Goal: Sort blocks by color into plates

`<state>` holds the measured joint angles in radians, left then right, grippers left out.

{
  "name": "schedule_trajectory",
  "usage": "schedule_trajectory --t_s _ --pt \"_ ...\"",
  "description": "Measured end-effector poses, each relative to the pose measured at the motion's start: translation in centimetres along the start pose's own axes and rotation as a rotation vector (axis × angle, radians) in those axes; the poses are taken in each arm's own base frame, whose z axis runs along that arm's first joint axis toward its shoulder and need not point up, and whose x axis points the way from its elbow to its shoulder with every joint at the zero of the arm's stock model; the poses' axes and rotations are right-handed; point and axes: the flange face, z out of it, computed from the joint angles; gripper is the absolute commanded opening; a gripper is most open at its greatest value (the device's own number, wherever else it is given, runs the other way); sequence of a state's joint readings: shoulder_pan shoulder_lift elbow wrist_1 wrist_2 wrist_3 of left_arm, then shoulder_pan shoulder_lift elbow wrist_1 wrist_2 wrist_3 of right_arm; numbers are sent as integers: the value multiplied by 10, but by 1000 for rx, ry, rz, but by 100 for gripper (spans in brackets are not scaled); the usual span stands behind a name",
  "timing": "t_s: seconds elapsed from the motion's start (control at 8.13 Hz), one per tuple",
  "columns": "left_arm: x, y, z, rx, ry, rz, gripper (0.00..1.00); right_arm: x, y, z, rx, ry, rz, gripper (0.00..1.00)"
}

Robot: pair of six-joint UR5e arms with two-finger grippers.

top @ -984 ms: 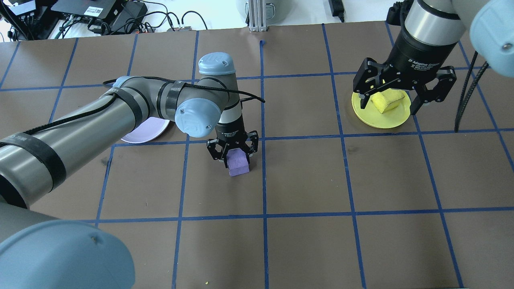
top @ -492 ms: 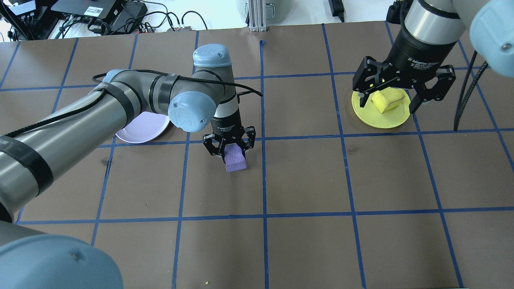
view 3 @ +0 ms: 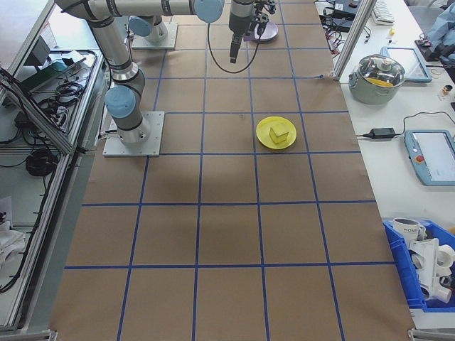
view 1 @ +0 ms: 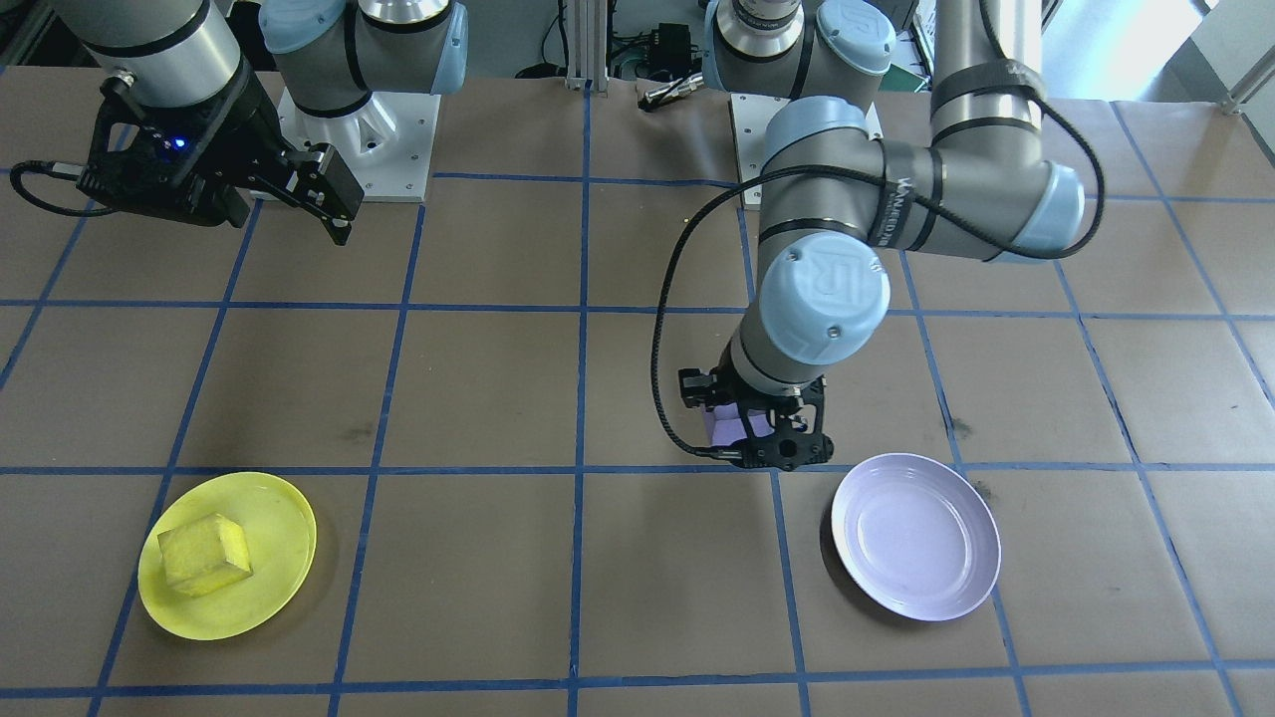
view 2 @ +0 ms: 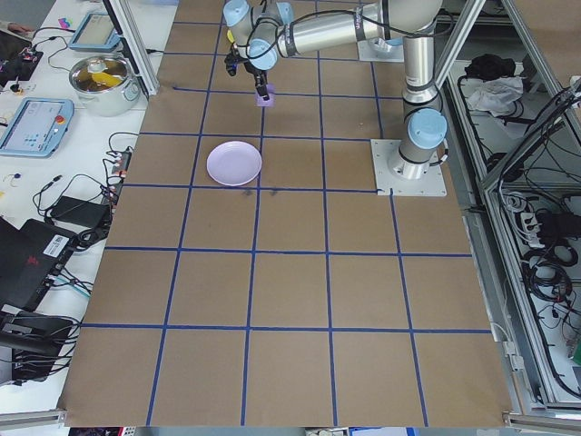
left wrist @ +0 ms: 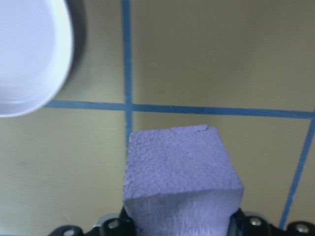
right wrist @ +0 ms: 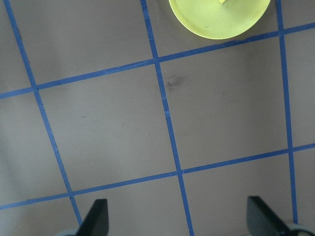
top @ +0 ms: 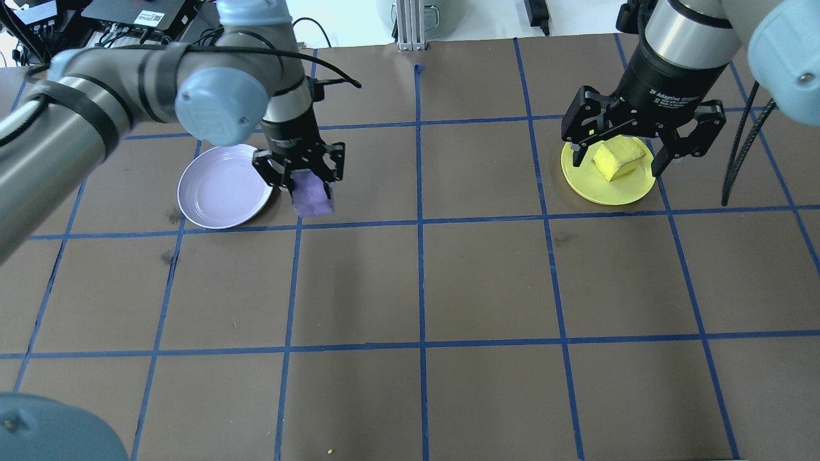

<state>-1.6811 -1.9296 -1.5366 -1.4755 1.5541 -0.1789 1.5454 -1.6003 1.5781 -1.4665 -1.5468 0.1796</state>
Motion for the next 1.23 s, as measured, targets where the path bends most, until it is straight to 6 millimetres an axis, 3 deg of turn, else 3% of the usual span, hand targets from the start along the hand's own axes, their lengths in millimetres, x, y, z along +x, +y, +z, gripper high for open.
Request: schedule_trajectory --t_s 0.25,0.49,0.61,0.86,0.98,1.11,1.23 --pt "-96 -28 -44 45 -30 72 0 0 -3 -2 19 -8 6 100" --pt "-172 -47 -47 39 -44 117 0 0 -4 -3 28 -12 8 100" --pt "-198 -59 -37 38 -39 128 0 -1 -4 -3 28 -15 6 100" --pt "-220 -84 -14 59 -37 151 0 -1 -3 -3 28 -16 2 100" --pt "-221 -93 -6 71 -31 159 20 -1 -3 -3 27 -16 -1 100" --pt "-220 -99 4 69 -24 165 22 -1 -3 -3 27 -15 -2 100" --pt "-217 -105 14 58 -18 170 69 -1 -3 -3 27 -13 -3 100"
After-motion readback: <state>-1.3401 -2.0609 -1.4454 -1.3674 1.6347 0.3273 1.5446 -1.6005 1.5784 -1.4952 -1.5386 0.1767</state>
